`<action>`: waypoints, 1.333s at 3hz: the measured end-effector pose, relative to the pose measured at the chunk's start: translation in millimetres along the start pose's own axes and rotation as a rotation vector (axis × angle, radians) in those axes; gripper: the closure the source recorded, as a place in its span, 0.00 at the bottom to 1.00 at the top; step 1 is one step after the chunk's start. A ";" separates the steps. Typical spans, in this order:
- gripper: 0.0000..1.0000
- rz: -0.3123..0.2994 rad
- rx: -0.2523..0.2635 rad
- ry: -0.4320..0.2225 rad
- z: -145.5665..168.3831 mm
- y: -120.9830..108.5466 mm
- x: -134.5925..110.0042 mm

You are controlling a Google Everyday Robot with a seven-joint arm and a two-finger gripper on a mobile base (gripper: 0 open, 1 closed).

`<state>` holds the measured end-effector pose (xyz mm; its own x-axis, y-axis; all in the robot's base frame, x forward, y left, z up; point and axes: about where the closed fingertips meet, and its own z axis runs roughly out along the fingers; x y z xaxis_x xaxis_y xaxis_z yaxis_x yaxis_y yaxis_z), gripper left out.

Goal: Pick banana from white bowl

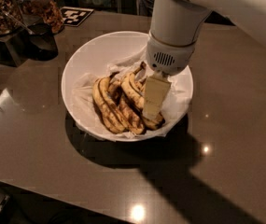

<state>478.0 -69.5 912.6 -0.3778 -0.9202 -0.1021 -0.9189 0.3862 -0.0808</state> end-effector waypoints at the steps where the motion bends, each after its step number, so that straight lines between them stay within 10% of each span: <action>1: 0.26 -0.018 -0.015 0.015 4.3 1.5 -3.6; 4: 0.28 -0.050 -0.105 0.078 31.6 1.7 -21.8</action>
Offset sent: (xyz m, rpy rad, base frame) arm -0.0055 0.0072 -0.0189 -0.0593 0.1197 0.0527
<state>488.3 -46.7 883.4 -0.3356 -0.9417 -0.0225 -0.9419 0.3351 0.0212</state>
